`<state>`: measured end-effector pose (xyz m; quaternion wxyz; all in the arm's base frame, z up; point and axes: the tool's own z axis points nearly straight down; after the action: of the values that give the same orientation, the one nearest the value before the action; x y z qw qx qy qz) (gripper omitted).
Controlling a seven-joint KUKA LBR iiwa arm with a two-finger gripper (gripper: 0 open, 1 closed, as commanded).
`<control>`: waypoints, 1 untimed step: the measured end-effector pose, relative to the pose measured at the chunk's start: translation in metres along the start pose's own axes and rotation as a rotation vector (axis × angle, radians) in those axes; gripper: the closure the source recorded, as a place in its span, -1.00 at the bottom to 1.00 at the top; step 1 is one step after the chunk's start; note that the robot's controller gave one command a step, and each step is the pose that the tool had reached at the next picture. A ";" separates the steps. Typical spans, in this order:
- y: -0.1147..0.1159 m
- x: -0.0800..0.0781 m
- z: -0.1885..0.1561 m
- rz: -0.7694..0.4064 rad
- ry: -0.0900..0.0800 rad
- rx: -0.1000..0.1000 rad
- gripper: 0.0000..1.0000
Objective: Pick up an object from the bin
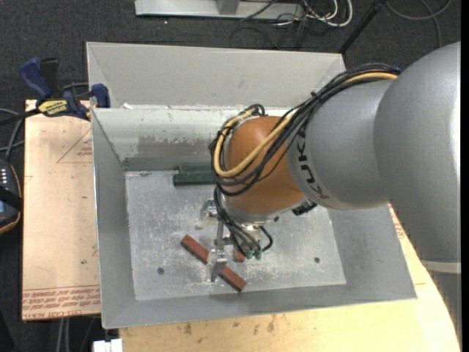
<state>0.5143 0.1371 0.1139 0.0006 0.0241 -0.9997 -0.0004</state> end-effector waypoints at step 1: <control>0.027 -0.049 0.031 0.035 -0.013 -0.002 1.00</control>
Offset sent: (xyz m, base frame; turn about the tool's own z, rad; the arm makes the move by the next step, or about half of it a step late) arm 0.0000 0.0000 0.0000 0.0000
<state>0.5616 0.1660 0.0824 -0.0057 0.0066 -1.0000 -0.0017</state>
